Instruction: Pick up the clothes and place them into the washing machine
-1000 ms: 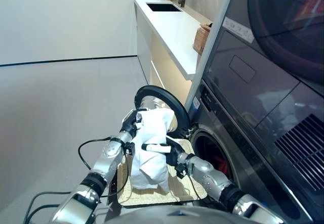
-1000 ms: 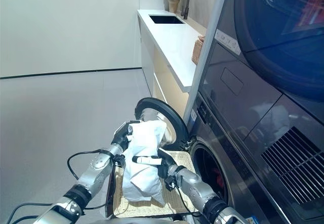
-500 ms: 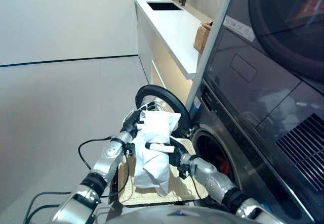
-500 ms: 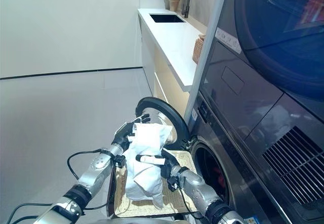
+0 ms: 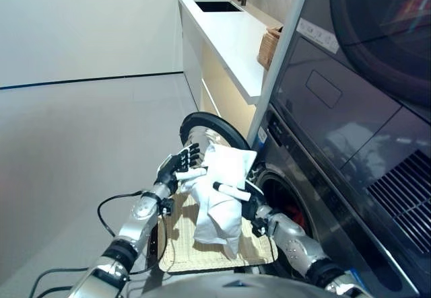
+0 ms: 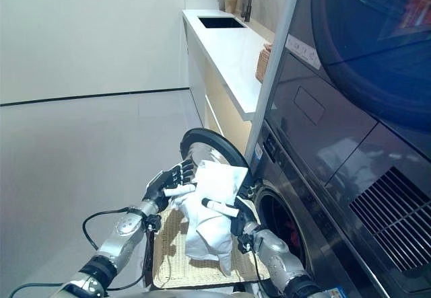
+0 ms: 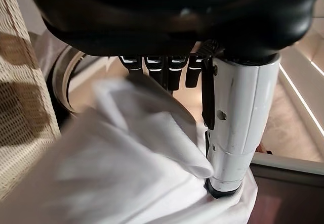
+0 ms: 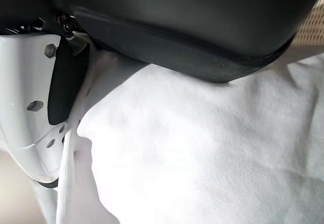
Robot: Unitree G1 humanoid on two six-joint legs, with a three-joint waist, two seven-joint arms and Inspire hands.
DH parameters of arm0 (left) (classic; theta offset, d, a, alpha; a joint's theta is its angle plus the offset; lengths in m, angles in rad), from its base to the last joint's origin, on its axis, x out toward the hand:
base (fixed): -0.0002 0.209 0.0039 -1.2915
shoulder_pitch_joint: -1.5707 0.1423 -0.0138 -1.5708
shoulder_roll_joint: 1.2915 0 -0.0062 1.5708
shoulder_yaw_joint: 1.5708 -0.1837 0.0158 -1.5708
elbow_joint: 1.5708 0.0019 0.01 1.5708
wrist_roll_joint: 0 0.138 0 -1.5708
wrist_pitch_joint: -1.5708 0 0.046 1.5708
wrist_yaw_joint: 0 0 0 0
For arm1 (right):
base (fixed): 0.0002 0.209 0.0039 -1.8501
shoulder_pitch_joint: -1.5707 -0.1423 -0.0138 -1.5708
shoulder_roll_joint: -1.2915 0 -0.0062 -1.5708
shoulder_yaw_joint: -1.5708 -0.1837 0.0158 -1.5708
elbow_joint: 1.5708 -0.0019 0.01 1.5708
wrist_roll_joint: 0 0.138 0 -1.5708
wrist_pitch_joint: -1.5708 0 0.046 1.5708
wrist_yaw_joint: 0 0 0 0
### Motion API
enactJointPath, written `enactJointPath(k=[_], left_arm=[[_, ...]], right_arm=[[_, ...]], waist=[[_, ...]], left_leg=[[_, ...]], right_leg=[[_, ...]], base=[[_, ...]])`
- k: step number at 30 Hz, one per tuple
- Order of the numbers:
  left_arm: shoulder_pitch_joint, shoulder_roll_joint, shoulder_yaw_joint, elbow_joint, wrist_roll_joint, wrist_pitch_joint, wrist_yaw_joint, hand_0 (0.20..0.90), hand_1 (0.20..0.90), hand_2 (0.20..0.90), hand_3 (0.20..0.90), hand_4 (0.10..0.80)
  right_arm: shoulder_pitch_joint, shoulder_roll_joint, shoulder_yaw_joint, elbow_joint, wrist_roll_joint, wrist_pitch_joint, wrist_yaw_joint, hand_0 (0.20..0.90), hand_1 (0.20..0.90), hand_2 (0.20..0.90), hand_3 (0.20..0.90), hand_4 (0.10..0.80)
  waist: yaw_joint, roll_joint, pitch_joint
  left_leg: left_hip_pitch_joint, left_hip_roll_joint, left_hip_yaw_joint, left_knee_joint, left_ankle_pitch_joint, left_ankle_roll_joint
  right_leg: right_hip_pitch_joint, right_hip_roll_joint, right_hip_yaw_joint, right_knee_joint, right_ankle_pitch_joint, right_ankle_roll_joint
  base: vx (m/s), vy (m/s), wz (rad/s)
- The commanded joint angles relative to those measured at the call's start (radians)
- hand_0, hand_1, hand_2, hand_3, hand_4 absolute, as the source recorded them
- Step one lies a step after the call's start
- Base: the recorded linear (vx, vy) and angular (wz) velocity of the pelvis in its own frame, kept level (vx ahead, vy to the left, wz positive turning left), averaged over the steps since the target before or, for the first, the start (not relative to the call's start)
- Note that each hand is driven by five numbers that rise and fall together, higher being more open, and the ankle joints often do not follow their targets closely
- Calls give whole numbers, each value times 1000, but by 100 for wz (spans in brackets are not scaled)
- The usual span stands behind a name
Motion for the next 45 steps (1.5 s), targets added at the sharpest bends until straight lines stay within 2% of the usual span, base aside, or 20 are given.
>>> enactJointPath(k=[1, 10, 17, 21, 29, 31, 35, 39, 44, 45], left_arm=[[-89, 27, 54, -7, 10, -117, -8, 900, 900, 900, 900, 800], [-64, 38, 100, 30, 26, -117, 12, 900, 900, 900, 900, 800], [-13, 48, 216, 98, 35, -121, 70, 900, 900, 900, 900, 800], [8, 42, 264, 86, 27, -132, 124, 900, 900, 900, 900, 800], [111, 3, 337, -77, -47, -142, 156, 900, 900, 900, 900, 800], [174, -19, 373, -174, -106, -143, 145, 900, 900, 900, 900, 800], [239, -33, 399, -227, -146, -137, 123, 900, 900, 900, 900, 800], [263, -30, 404, -259, -162, -137, 120, 900, 900, 900, 900, 800], [272, -28, 387, -296, -221, -140, 106, 900, 900, 900, 900, 800], [271, -22, 385, -327, -245, -141, 102, 900, 900, 900, 900, 800]], right_arm=[[-82, 7, -83, -160, 74, -153, 13, 200, 200, 200, 200, 300], [-39, -4, -138, -155, 55, -168, -3, 200, 200, 200, 200, 300], [48, -16, -171, -55, -126, -168, -44, 200, 200, 200, 200, 300], [49, 16, -188, 46, -110, -165, -56, 200, 200, 200, 200, 300], [-1, 93, -218, 241, -65, -162, -102, 200, 200, 200, 200, 300], [-20, 125, -248, 295, -19, -164, -124, 200, 200, 200, 200, 300], [-54, 154, -295, 363, 65, -169, -152, 200, 200, 200, 200, 300], [-94, 170, -335, 396, 136, -184, -170, 200, 200, 200, 200, 300], [-145, 180, -390, 433, 235, -213, -196, 200, 200, 200, 200, 300], [-167, 172, -394, 432, 233, -225, -215, 200, 200, 200, 200, 300]], waist=[[-12, -8, -23], [-16, -8, -20], [-20, -10, -6], [-16, -12, 0], [4, -7, 14], [9, -1, 28], [19, 7, 56], [27, 6, 97], [32, 7, 156], [31, 13, 181]], left_leg=[[-30, 27, -67, -2, -3, -49], [-30, 27, -65, -2, -3, -49], [-39, 28, -63, -2, 0, -52], [-42, 28, -65, -2, 2, -53], [-46, 27, -69, -2, 2, -52], [-53, 27, -70, -2, 3, -50], [-64, 28, -67, 8, 1, -46], [-121, 27, -73, 97, -23, -41], [-285, 21, -91, 289, -76, -33], [-344, 18, -97, 353, -95, -30]], right_leg=[[59, -95, -9, 16, -36, 89], [56, -94, -8, 17, -34, 88], [44, -93, -3, 18, -35, 88], [42, -94, -5, 18, -34, 87], [48, -93, -14, 14, -34, 84], [44, -94, -13, 14, -33, 83], [29, -94, -3, 17, -35, 80], [-2, -97, 13, 45, -42, 73], [-90, -112, 28, 133, -62, 55], [-146, -120, 40, 186, -77, 50]], base=[[0, 0, 0], [0, 0, 0], [0, 0, 0], [-2, 2, -2], [0, 0, 0], [-22, 6, -1], [-48, 8, 0], [-93, -6, 0], [-173, -4, -1], [-122, 13, -1]])
